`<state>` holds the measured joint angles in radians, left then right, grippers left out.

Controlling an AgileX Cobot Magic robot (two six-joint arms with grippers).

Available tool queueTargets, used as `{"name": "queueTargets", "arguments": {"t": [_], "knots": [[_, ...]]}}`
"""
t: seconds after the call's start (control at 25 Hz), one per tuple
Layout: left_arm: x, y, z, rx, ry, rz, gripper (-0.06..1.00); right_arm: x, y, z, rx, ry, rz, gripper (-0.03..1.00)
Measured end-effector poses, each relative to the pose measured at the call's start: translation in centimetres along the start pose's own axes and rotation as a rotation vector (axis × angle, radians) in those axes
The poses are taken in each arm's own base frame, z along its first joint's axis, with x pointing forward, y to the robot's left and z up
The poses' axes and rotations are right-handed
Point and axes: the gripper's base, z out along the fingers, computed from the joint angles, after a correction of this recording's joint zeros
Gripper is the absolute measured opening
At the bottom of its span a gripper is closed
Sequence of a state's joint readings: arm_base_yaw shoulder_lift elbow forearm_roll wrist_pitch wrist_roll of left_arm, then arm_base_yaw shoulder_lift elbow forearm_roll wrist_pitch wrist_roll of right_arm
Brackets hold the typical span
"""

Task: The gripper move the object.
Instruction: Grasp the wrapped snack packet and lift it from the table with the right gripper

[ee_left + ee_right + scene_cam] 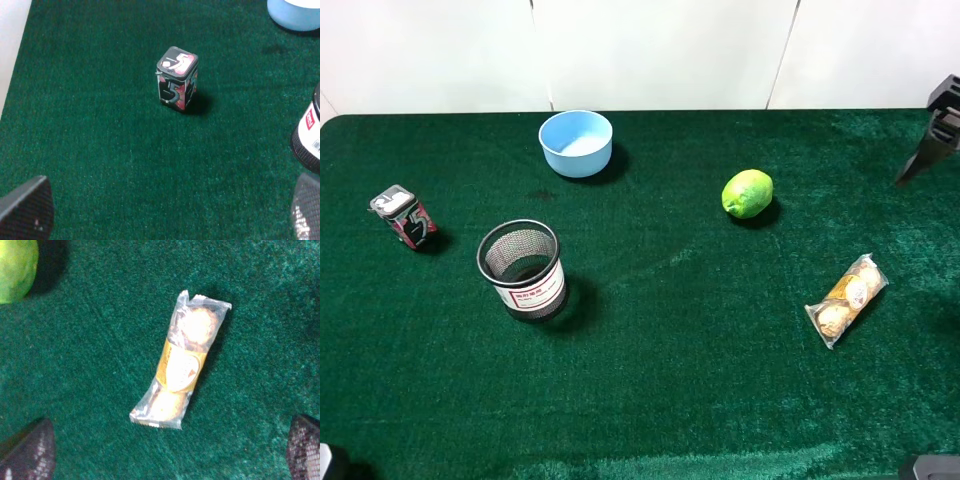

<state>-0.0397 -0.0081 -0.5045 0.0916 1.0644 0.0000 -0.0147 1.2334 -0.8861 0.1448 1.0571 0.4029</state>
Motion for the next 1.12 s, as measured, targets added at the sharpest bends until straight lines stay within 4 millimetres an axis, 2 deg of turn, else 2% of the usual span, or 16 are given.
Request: {"name": "queueTargets", "arguments": {"t": [0.28, 0.6, 0.88, 1.12], "knots": [[0.0, 0.0, 0.0, 0.0, 0.0, 0.0, 0.96, -1.0, 0.9, 2.4, 0.028, 0.018, 0.037, 0.69], [0.0, 0.0, 0.0, 0.0, 0.0, 0.0, 0.96, -1.2, 2.6, 6.3, 0.069, 0.081, 0.042, 0.69], [0.0, 0.0, 0.0, 0.0, 0.0, 0.0, 0.96, 0.7, 1.4, 9.6, 0.039, 0.1, 0.115, 0.69], [0.0, 0.0, 0.0, 0.0, 0.0, 0.0, 0.96, 1.8, 0.5, 11.0, 0.042, 0.108, 0.147, 0.69]]}}
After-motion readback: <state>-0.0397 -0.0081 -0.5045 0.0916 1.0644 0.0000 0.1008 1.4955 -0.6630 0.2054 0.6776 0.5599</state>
